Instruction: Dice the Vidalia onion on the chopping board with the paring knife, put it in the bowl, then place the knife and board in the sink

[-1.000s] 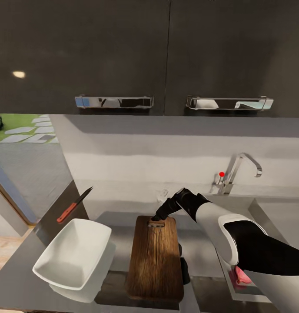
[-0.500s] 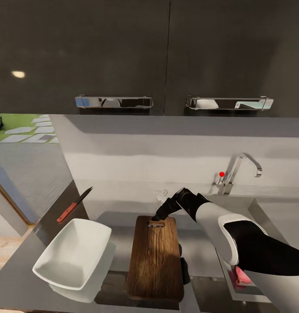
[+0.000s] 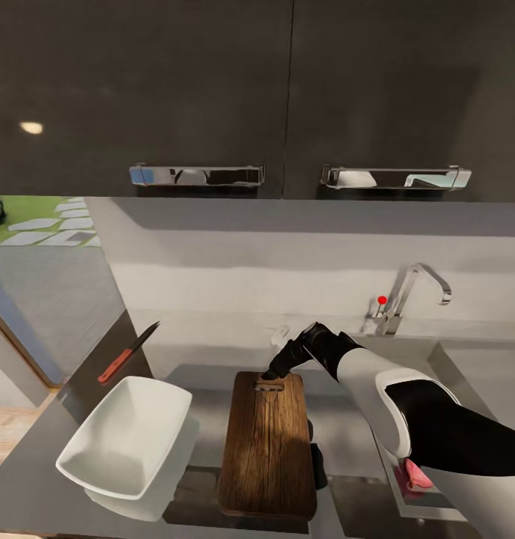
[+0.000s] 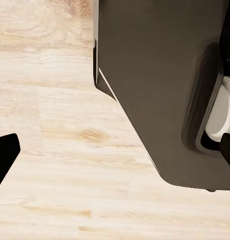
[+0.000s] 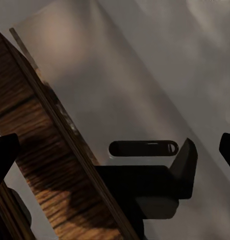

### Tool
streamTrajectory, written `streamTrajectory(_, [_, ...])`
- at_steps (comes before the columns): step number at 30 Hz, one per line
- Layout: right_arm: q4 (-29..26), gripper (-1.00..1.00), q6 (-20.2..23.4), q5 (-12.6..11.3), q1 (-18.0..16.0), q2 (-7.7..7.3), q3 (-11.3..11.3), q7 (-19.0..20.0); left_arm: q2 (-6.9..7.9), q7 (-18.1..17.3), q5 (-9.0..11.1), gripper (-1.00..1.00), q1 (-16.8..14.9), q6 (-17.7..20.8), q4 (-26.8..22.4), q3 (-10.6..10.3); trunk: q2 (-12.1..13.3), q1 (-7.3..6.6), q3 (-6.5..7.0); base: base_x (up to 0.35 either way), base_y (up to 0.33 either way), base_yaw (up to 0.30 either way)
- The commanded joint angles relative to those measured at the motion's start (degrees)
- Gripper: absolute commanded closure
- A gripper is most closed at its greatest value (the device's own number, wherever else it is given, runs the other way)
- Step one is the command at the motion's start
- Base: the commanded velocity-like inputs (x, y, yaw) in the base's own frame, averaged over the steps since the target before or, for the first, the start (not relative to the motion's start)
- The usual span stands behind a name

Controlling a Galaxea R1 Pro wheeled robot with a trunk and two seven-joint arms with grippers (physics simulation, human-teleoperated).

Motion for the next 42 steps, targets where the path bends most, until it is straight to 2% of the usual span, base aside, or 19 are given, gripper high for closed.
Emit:
streamTrajectory(1, [-0.13,-1.00,0.43,-0.28,-0.02,0.00,0.65,0.20,0.02,-0.24,0.06,-1.00,-0.04,-0.31,0.12,0.27,-0.08,0.02,-0.08,0.000,0.000,0.000])
streamTrajectory(23, [-0.31,-1.00,1.53,-0.30,-0.03,0.00,0.63,0.14,0.02,-0.24,0.04,-1.00,-0.04,-0.39,0.12,0.27,-0.08,0.02,-0.05,0.000,0.000,0.000])
streamTrajectory(42, [-0.30,-1.00,1.89,-0.21,-0.07,0.00,0.63,0.03,0.02,-0.22,0.04,-1.00,-0.04,-0.40,0.12,0.27,-0.08,0.02,1.01,-0.002,0.000,-0.020])
